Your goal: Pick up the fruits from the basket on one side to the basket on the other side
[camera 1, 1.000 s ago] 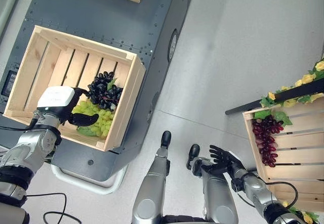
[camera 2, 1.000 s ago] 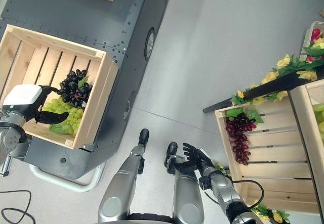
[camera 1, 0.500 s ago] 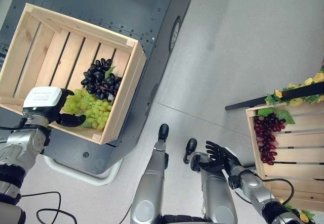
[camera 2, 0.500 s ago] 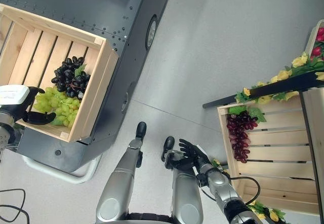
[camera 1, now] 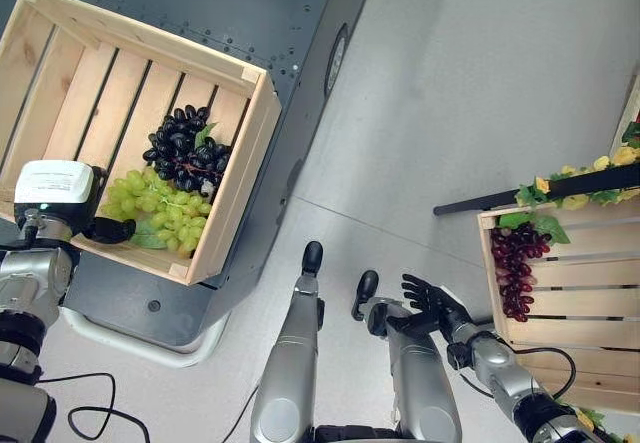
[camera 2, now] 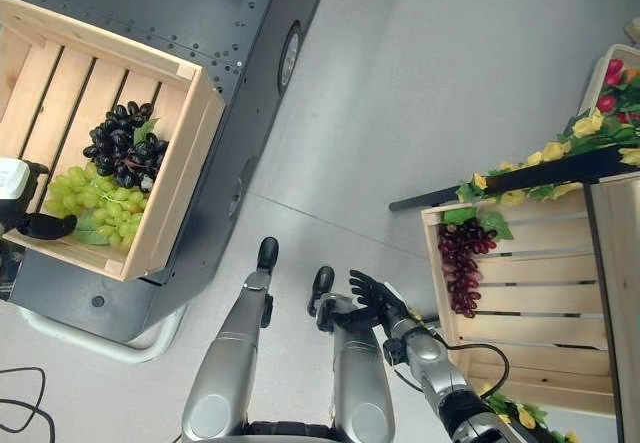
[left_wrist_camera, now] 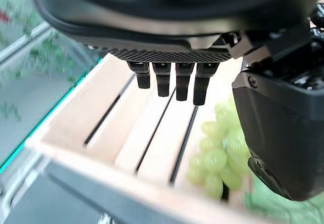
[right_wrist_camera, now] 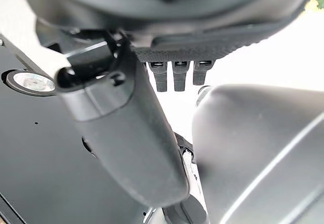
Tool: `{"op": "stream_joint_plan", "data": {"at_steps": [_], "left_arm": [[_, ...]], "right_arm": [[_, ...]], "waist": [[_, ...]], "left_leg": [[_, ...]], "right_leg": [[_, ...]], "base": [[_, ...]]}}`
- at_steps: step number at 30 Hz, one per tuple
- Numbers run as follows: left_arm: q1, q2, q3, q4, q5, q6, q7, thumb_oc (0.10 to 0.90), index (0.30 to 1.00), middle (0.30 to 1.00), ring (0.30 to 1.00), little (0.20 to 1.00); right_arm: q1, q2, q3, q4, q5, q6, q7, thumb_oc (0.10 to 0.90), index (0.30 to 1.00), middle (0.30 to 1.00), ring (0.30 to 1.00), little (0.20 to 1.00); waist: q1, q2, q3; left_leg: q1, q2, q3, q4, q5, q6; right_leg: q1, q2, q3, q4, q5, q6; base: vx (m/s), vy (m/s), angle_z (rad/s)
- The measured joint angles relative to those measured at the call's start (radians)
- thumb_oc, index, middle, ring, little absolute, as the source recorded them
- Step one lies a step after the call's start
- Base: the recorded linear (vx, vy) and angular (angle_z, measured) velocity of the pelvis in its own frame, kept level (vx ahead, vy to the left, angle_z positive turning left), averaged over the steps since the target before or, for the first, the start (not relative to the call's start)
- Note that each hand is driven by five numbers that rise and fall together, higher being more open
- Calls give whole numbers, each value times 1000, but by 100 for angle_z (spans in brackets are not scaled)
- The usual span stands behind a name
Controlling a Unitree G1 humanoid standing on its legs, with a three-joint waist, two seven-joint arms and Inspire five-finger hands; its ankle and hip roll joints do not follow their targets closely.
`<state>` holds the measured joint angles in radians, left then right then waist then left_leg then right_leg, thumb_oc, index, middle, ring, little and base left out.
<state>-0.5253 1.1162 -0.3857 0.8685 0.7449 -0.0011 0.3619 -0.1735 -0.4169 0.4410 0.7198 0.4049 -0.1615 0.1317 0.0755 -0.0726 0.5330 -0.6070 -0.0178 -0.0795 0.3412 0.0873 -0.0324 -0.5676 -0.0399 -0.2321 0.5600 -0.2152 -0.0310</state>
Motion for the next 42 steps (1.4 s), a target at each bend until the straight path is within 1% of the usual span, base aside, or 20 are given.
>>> {"op": "stream_joint_plan", "data": {"at_steps": [2, 3, 8, 10, 18, 19, 22, 25, 27, 28, 31, 36, 42], "left_arm": [[-8, -1, -11, 0, 8, 14, 20, 800, 900, 900, 900, 900], [-21, -1, -33, 2, 10, 28, 26, 800, 900, 900, 900, 900], [-33, -5, -52, 6, 10, 68, 43, 800, 900, 900, 900, 900], [-36, -7, -66, 9, 18, 95, 45, 800, 900, 900, 900, 900], [-44, -23, -90, 25, 49, 106, 26, 800, 900, 900, 900, 900], [-51, -25, -108, 31, 48, 108, 18, 800, 900, 900, 900, 900], [-61, -25, -119, 34, 48, 109, -11, 800, 900, 900, 900, 900], [-75, -25, -140, 36, 48, 105, -17, 800, 900, 900, 900, 900], [-90, -25, -159, 35, 49, 90, -21, 800, 900, 900, 900, 900], [-94, -25, -159, 34, 51, 69, -29, 800, 900, 900, 900, 900], [-99, -20, -159, 18, 61, 37, -57, 800, 900, 900, 900, 900], [-100, -5, -167, -18, 63, 34, -82, 800, 900, 900, 900, 900], [-98, -5, -171, -29, 63, 52, -85, 800, 900, 900, 900, 900]], "right_arm": [[0, 5, 11, 1, 0, 0, 0, 800, 900, 900, 900, 900], [1, 10, 14, 1, 0, 0, 0, 800, 900, 900, 900, 900], [1, 26, 14, 3, 9, 0, 0, 800, 900, 900, 900, 900], [1, 32, 14, 2, 9, 0, -1, 800, 900, 900, 900, 900], [0, 33, 14, 1, 34, 0, -1, 800, 900, 900, 900, 900], [0, 33, 14, 1, 34, 0, -1, 800, 900, 900, 900, 900], [-1, 33, 13, -10, 34, 0, -1, 800, 900, 900, 900, 900], [-1, 33, 13, -16, 34, 0, -1, 800, 900, 900, 900, 900], [-4, 33, 14, -16, 34, 0, -1, 800, 900, 900, 900, 900], [-5, 33, 13, -16, 34, 0, -1, 800, 900, 900, 900, 900], [-5, 33, 13, -14, 34, 0, -2, 800, 900, 900, 900, 900], [-5, 33, 13, -15, 34, 0, -2, 800, 900, 900, 900, 900], [-5, 34, 13, -15, 34, -1, -2, 800, 900, 900, 900, 900]], "waist": [[-2, -7, 0], [-2, -11, 0], [-6, -20, -1], [-7, -23, -1], [-13, -29, -1], [-15, -29, -1], [-23, -31, -1], [-29, -32, -1], [-30, -33, -1], [-30, -33, -1], [-29, -33, -1], [-27, -33, -1], [-26, -34, -1]], "left_leg": [[0, 0, 0, 2, 0, 0], [0, 0, 0, 3, 0, 0], [-1, 1, 1, 5, -1, 1], [-1, 1, 3, 6, -2, 3], [-10, 1, 6, 7, -6, 7], [-13, 1, 7, 6, -6, 8], [-26, 2, 7, 7, -6, 7], [-30, 2, 7, 7, -6, 7], [-30, 2, 7, 7, -6, 7], [-30, 2, 7, 7, -6, 7], [-30, 1, 7, 6, -5, 7], [-30, 0, 7, 5, -5, 7], [-30, 0, 6, 5, -5, 7]], "right_leg": [[0, 0, 1, 0, 1, 1], [1, 0, 1, 0, 2, 2], [1, 1, 3, -1, 3, 4], [0, 1, 5, -2, 3, 4], [-5, 3, 8, -9, 4, 6], [-8, 3, 8, -9, 5, 7], [-20, 3, 8, -9, 5, 7], [-24, 3, 8, -9, 6, 6], [-24, 4, 8, -10, 7, 4], [-24, 4, 8, -10, 8, 3], [-24, 3, 8, -11, 8, 4], [-24, 2, 7, -10, 8, 5], [-24, 2, 6, -10, 8, 4]], "base": [[0, 0, 0], [0, 0, 0], [0, 0, 0], [0, 0, 0], [1, 4, 0], [0, 0, 0], [0, 0, 0], [0, 0, 0], [0, 0, 0], [0, 0, 0], [0, 0, 0], [0, 0, 0], [0, 0, 0]]}}
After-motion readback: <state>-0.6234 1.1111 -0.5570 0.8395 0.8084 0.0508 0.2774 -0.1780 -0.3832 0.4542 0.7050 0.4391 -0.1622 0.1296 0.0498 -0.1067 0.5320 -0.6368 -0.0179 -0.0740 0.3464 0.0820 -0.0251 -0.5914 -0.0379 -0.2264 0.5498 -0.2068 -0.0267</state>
